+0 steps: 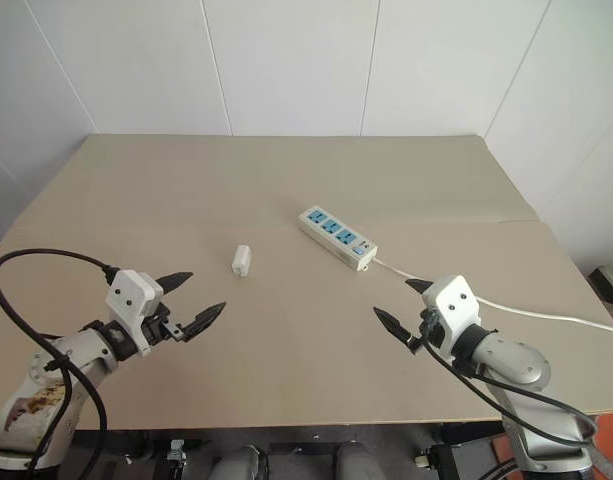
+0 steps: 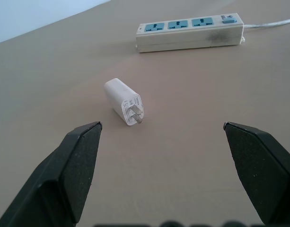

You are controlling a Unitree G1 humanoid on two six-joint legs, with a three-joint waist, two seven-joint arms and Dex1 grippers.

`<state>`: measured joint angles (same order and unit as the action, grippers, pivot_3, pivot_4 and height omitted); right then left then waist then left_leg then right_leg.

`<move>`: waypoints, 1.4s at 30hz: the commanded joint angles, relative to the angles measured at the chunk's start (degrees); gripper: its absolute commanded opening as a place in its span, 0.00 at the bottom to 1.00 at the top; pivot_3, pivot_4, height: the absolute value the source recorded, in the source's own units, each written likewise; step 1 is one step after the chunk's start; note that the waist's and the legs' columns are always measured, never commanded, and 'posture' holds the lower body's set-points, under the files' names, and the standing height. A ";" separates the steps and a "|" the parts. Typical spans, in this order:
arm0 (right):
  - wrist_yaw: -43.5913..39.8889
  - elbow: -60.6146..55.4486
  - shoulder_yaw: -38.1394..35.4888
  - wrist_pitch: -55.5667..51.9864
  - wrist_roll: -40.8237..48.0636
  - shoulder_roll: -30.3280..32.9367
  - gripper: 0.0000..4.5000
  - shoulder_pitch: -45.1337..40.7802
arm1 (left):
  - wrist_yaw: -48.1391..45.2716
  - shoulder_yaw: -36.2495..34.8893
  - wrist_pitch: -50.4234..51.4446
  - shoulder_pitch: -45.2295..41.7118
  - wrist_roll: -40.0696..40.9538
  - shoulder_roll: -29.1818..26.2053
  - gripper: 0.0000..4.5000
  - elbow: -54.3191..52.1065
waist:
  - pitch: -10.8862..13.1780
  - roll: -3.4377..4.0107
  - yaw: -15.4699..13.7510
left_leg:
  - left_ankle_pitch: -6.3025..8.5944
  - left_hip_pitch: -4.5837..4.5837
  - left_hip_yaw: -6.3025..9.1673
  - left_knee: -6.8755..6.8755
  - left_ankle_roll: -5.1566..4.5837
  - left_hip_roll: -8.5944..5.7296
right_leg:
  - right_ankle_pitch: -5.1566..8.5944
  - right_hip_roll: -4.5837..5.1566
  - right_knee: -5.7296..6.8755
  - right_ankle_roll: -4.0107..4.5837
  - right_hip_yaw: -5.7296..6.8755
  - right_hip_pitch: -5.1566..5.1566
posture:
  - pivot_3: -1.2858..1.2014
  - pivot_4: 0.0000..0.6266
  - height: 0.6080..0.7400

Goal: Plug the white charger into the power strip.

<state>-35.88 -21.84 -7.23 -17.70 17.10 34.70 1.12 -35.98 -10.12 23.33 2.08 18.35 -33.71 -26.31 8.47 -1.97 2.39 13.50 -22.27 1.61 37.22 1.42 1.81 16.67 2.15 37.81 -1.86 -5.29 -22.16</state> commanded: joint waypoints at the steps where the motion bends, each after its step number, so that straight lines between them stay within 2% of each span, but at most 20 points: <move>1: 1.18 -0.28 -1.49 -0.71 0.60 -0.45 0.99 -1.32 | 0.02 -0.01 -1.72 0.02 -0.07 -0.07 1.00 -1.78 | 0.00 0.00 -0.02 | 0.00 0.01 -0.03 0.02 0.00 0.01 | 0.00 0.00 0.02 0.00 -0.02 -0.02 | 0.52 0.24 1.00; 15: 3.34 1.51 -0.67 0.45 -1.77 -1.95 0.99 -2.89 | -0.21 0.49 -1.67 -0.52 0.39 -0.18 1.00 -1.90 | 0.00 0.00 0.02 | 0.00 0.01 -0.13 0.01 0.00 0.02 | 0.00 -0.02 0.01 0.00 -0.10 -0.05 | 0.52 0.24 1.00; 19: 5.40 9.42 1.35 0.58 -3.94 -4.48 0.99 -10.54 | -0.47 1.45 -1.46 -1.43 0.35 -0.18 1.00 -1.54 | 0.00 -0.01 0.35 | 0.00 0.12 -0.23 0.02 0.00 0.01 | -0.01 -0.02 0.11 0.00 -0.22 -0.05 | 0.52 0.24 1.00; 22: 7.28 23.02 4.30 3.51 -8.43 -6.55 0.99 -19.92 | -0.51 2.60 -1.40 -2.54 0.17 -0.02 1.00 -1.04 | 0.01 -0.01 0.33 | 0.00 0.17 -0.22 0.01 0.00 0.03 | -0.01 -0.08 0.12 0.01 -0.20 -0.04 | 0.52 0.24 1.00; 27: 4.54 41.62 8.02 7.42 -11.86 -7.69 0.99 -30.57 | -0.41 3.50 -1.32 -3.27 0.07 0.08 1.00 -0.85 | 0.03 0.00 0.13 | 0.00 0.02 -0.24 -0.01 0.00 0.02 | -0.01 -0.05 0.05 0.02 -0.20 -0.15 | 0.52 0.24 1.00; 33: -1.75 55.86 10.80 11.21 -13.80 -7.67 0.99 -36.65 | 0.18 3.65 -1.14 -2.87 -0.06 0.12 1.00 -1.65 | 0.03 0.01 0.16 | 0.00 0.00 -0.24 0.00 0.00 -0.02 | -0.02 0.09 0.08 0.02 -0.18 -0.16 | 0.52 0.24 1.00; 36: -3.69 60.15 10.87 11.84 -13.98 -7.80 0.86 -38.13 | 0.52 3.54 -1.06 -2.45 -0.13 0.08 1.00 -2.13 | 0.03 0.02 0.25 | 0.00 0.13 -0.23 0.00 0.00 0.00 | -0.02 0.08 0.11 0.02 -0.18 -0.06 | 0.52 0.24 1.00; 42: -9.54 56.37 10.08 11.32 -11.40 -7.65 0.41 -35.85 | 1.08 3.34 -0.88 -1.69 -0.20 -0.10 1.00 -2.93 | 0.03 0.01 0.13 | 0.00 0.15 -0.22 0.01 0.00 -0.01 | -0.02 0.08 0.13 0.02 -0.16 -0.03 | 0.52 0.24 1.00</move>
<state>-43.49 36.05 3.32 -5.31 4.60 26.56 -36.51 -35.44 -6.14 22.63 0.35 18.21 -33.61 -26.81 8.50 -1.96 2.53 13.51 -22.13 1.41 37.23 1.41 1.81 16.65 2.22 37.94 -1.85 -5.44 -22.19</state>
